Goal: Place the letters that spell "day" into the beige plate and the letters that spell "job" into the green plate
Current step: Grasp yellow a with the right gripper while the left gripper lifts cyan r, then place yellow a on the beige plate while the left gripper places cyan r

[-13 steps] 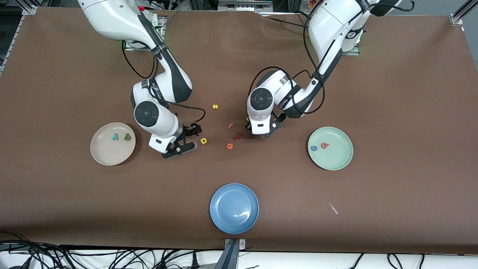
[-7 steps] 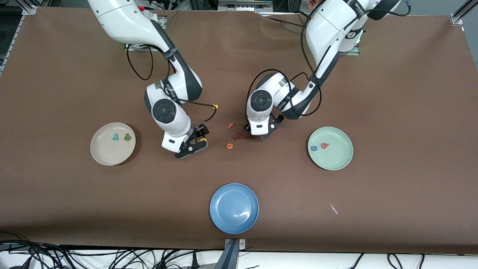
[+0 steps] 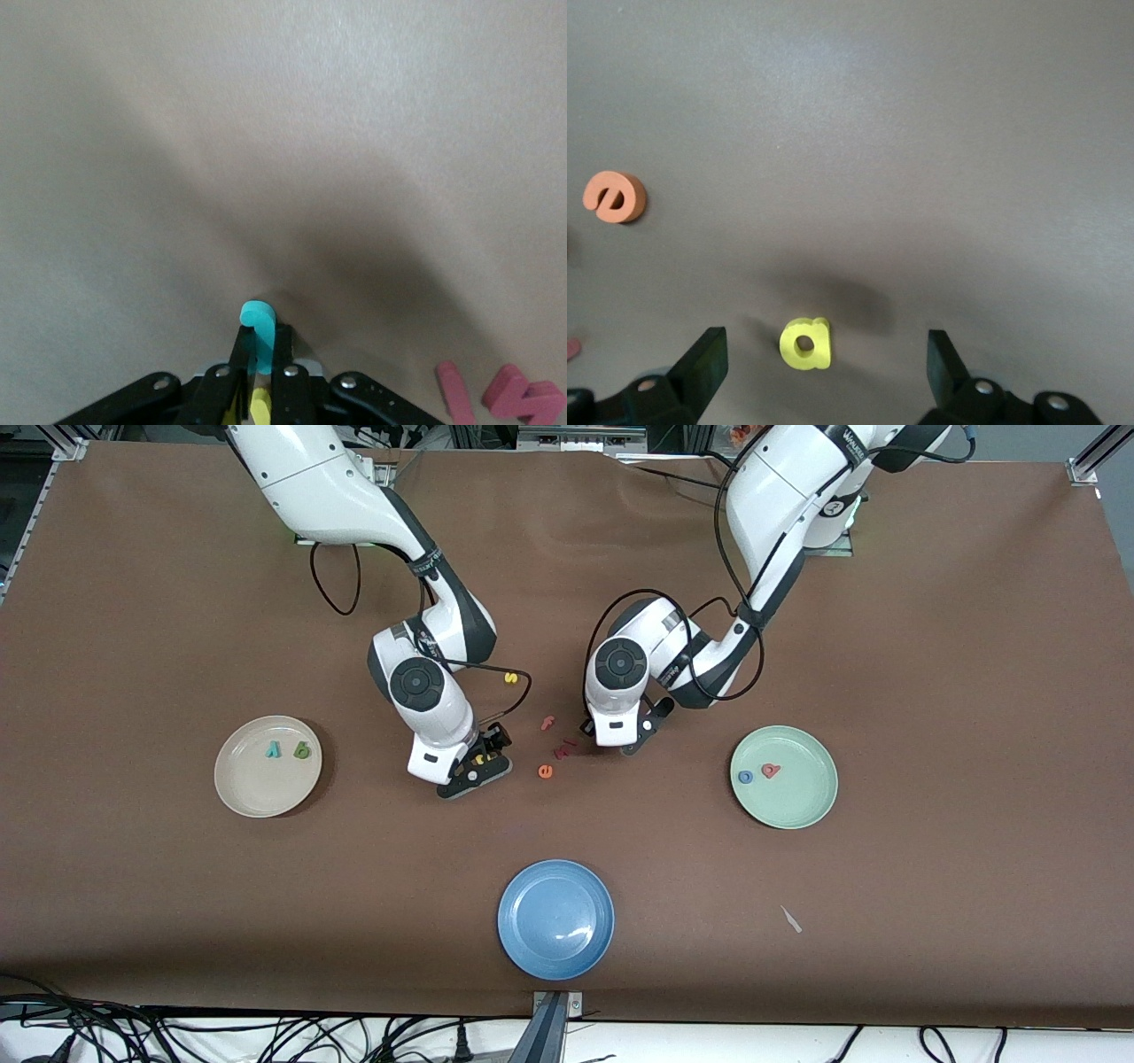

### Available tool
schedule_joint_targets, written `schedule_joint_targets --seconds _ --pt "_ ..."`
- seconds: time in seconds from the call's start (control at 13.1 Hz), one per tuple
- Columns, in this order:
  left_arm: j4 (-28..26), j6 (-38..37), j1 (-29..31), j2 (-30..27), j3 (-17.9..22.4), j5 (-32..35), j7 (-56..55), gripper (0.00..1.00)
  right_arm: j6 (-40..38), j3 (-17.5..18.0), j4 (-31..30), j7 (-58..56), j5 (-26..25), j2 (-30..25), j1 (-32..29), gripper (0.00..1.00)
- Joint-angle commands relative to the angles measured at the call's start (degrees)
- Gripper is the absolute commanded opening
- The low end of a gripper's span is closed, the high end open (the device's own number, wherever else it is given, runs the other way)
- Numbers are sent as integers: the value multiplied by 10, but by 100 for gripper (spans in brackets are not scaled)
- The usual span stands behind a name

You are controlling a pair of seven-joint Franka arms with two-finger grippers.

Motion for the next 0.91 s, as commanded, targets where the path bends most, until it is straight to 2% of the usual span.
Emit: schedule_joint_targets --seconds 0.0,0.23,0.38,0.53,0.61,0.69,0.84 --pt "4 -91 12 -39 6 55 41 0 14 -6 -4 14 -14 5 11 99" --pt "4 -151 33 -62 9 82 146 0 22 -6 -4 14 -15 14 13 94" --pt "4 -196 69 -79 10 122 229 0 27 -6 -4 14 -15 16 14 89" --pt "4 -202 104 -86 11 137 319 0 27 -6 -4 14 -15 18 18 80" --pt "4 -202 132 -87 10 140 370 0 27 -6 -4 14 -15 19 18 75" --pt "4 -202 157 -87 10 140 421 0 27 -6 -4 13 -15 19 18 61" --pt "5 -200 196 -87 7 139 496 0 26 -6 -4 22 -15 19 18 41"
